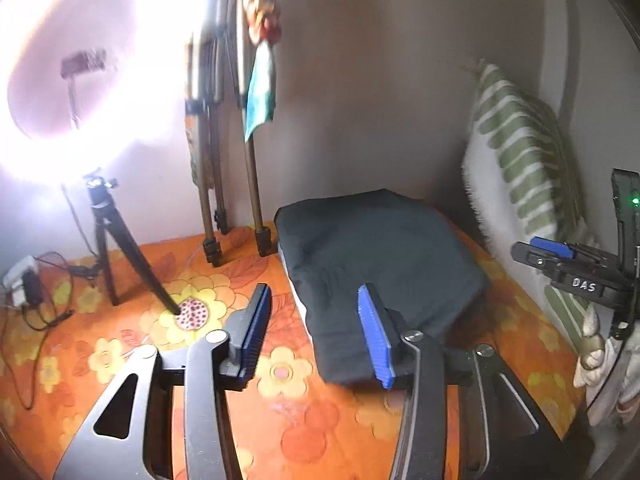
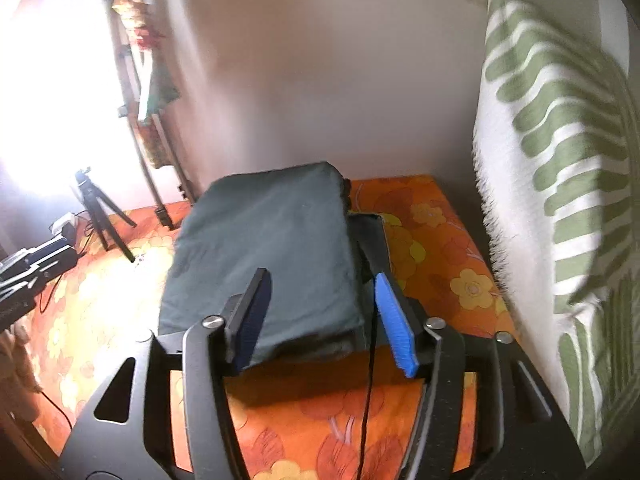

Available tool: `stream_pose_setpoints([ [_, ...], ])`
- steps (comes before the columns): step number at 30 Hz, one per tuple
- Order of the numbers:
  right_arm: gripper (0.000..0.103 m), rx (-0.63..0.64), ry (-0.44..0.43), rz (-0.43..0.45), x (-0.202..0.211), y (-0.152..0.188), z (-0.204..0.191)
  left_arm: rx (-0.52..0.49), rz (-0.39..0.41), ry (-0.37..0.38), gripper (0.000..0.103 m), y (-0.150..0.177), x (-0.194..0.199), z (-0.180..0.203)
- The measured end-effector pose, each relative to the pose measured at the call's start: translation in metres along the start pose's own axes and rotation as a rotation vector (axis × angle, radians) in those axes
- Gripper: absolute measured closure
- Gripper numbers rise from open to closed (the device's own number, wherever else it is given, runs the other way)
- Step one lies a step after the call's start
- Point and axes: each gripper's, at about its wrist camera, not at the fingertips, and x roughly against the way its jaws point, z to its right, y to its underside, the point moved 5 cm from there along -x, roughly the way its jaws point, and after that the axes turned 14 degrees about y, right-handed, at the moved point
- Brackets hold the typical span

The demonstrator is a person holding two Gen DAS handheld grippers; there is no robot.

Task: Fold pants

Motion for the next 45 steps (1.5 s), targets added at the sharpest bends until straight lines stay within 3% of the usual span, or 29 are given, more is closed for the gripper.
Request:
stream_pose_setpoints([
  [2, 0.041, 0.007, 0.013, 0.028, 0.019, 0.004, -0.007, -0.008, 0.021, 0.015, 0.05, 0.005, 0.022, 0.009],
  [12, 0.027, 0.024, 0.001, 0.14, 0.117, 0.034, -0.039, -0.055, 0.09, 0.061, 0.046, 0.031, 0.098, 0.058],
  [16, 0.021, 0.013, 0.0, 0.153, 0.141, 0.049, -0.043, -0.06, 0.088, 0.076, 0.036, 0.046, 0.11, 0.071],
  [19, 0.019, -0.01, -0.013, 0.153, 0.156, 0.065, -0.042, -0.059, 0.096, 0.063, 0.035, 0.057, 0.117, 0.076],
  [22, 0.015, -0.01, 0.01, 0.16, 0.165, 0.079, -0.043, -0.046, 0.097, 0.056, 0.027, 0.069, 0.122, 0.078],
  [30, 0.0, -0.028, 0.065, 0.206, 0.183, 0.103, -0.041, -0.032, 0.089, 0.01, 0.022, 0.091, 0.129, 0.078],
  [34, 0.0, -0.024, 0.089, 0.224, 0.184, 0.115, -0.041, -0.018, 0.058, -0.004, 0.022, 0.1, 0.124, 0.075],
  [45, 0.0, -0.022, 0.118, 0.203, 0.174, 0.121, -0.032, -0.017, 0.063, -0.017, 0.022, 0.105, 0.127, 0.077],
])
